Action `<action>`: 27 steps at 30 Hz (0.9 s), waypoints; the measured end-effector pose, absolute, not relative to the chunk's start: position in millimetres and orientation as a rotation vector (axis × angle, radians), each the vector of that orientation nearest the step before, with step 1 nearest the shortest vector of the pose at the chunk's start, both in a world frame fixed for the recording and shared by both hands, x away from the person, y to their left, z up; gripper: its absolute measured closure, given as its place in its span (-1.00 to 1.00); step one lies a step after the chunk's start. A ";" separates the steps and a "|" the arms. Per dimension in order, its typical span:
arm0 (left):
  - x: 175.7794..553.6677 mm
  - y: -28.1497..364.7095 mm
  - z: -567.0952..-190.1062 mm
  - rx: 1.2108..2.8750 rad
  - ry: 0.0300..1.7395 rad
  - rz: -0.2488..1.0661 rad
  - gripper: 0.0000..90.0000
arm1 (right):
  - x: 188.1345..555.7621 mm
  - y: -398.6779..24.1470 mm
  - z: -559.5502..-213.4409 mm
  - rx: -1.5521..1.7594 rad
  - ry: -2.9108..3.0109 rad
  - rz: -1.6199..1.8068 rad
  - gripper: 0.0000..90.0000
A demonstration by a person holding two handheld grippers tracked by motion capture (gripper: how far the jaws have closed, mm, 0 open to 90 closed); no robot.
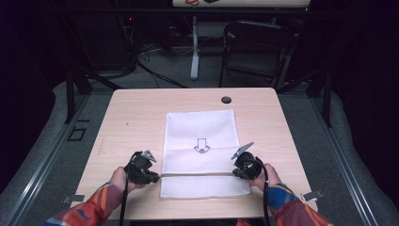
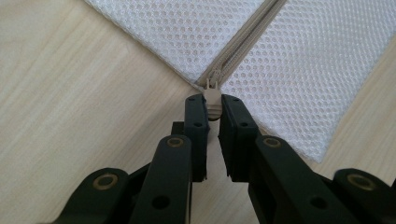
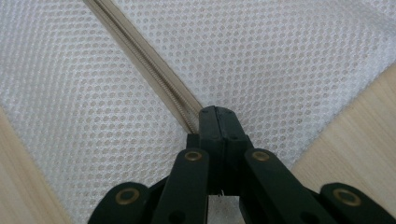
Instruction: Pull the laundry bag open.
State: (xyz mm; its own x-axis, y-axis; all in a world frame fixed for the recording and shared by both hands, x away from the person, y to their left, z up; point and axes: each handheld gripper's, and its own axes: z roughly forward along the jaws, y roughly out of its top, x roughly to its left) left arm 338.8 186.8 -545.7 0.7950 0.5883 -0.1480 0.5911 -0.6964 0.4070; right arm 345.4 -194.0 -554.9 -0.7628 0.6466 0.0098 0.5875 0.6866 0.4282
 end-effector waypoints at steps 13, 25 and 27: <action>339.5 186.2 -541.9 2.515 0.900 -0.007 0.42 | 343.2 -188.3 -550.8 0.976 2.765 0.623 0.78; 331.8 205.1 -522.4 2.408 0.978 0.076 -0.37 | 330.3 -201.8 -515.0 1.013 2.641 0.732 -0.15; 329.2 209.7 -520.3 2.398 0.994 0.090 -0.48 | 329.1 -204.0 -511.5 1.029 2.629 0.729 -0.34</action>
State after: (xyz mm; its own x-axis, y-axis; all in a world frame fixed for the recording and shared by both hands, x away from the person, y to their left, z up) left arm 329.2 209.7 -520.3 0.7261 0.6734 -0.1386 0.6375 -0.5838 0.5028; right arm 329.1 -204.0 -511.5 -0.7289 0.6840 -0.0276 0.5722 0.6310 0.5239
